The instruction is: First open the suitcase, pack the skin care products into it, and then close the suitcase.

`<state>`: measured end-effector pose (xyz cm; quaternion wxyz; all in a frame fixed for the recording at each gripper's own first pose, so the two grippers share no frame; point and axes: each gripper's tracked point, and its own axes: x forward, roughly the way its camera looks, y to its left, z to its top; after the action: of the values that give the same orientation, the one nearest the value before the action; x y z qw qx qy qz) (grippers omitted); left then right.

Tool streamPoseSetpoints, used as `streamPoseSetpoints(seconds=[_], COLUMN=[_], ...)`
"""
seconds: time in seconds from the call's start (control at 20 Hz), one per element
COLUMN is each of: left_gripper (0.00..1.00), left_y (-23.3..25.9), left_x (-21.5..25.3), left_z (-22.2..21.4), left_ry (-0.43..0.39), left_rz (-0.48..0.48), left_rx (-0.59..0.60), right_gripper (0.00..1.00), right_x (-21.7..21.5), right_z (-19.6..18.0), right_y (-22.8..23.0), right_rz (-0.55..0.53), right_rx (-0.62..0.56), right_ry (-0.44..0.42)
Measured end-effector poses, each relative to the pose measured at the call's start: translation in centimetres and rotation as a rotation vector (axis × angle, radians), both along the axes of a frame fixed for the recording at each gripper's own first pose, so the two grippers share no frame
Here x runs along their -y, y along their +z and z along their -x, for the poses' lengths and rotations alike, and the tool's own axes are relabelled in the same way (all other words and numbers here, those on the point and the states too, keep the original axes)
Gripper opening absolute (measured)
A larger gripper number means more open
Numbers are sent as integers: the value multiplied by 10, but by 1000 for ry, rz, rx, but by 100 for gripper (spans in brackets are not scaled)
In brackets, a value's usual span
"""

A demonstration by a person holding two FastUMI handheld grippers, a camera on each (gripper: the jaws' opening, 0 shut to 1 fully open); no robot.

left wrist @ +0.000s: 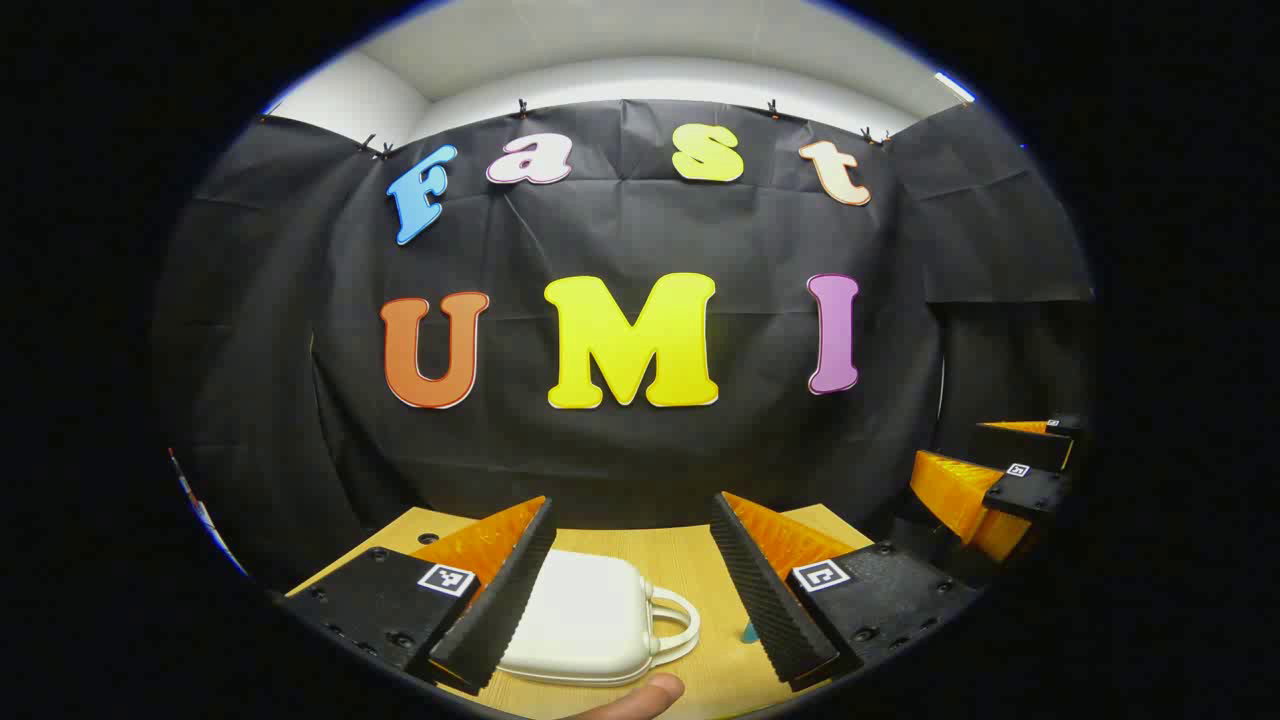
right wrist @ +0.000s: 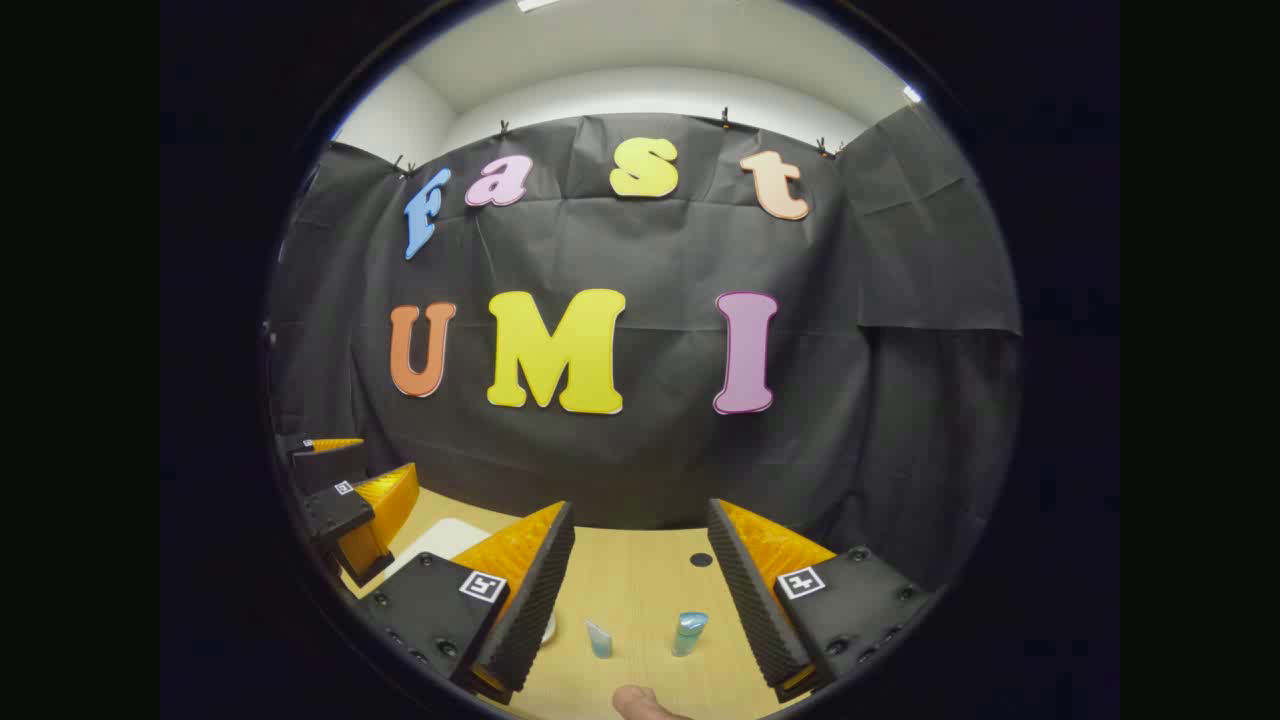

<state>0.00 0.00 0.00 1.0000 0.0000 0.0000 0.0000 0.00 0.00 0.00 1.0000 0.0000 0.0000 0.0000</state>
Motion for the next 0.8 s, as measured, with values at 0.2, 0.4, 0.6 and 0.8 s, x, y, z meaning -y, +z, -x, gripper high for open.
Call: streamPoseSetpoints(seconds=[0.2, 0.4, 0.6, 0.8], left_gripper=[99, 99, 99, 99], left_y=[0, 2, 2, -1], left_x=[4, 6, 12, 20], left_z=[-1, 0, -1, -3], left_ry=[-8, -13, -39, -50], left_rz=[11, 6, 8, 10], left_rx=[1, 4, 4, -5], right_gripper=[79, 80, 80, 80], right_x=[-5, -9, -7, -6], right_z=[0, -1, -1, -3], right_y=[2, -4, -4, -6], right_rz=[11, 23, 34, 43], right_rx=[33, 17, 14, 3], right_ry=[23, 35, 38, 42])
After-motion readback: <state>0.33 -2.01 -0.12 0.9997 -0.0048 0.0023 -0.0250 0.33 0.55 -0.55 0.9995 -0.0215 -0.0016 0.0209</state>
